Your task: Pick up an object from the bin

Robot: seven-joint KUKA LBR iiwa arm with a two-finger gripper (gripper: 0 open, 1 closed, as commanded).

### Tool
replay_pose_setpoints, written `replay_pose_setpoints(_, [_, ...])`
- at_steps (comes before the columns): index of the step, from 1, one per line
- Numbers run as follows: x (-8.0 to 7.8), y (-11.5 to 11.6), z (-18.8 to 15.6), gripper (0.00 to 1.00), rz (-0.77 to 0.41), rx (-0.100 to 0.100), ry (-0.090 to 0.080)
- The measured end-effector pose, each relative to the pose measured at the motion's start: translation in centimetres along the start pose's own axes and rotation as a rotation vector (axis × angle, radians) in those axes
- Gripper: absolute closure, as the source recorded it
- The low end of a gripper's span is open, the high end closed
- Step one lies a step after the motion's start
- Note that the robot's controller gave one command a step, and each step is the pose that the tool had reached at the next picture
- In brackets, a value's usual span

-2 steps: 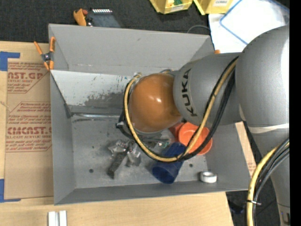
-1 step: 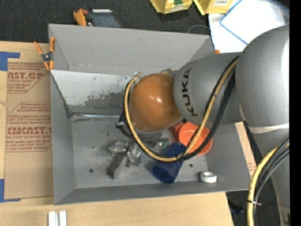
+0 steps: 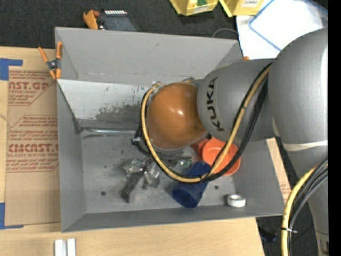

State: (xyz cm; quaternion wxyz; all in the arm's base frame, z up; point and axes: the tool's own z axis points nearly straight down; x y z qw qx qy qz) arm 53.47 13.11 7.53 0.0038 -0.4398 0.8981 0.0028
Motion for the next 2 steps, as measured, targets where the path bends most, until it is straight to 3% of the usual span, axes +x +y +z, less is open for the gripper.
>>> replay_pose_setpoints(1, [0.2, 0.3, -1.7, 1.00, -0.001, -0.008, 0.008])
replay_pose_setpoints(2, [0.0, 0.1, -5.7, 1.00, -0.001, -0.002, 0.002])
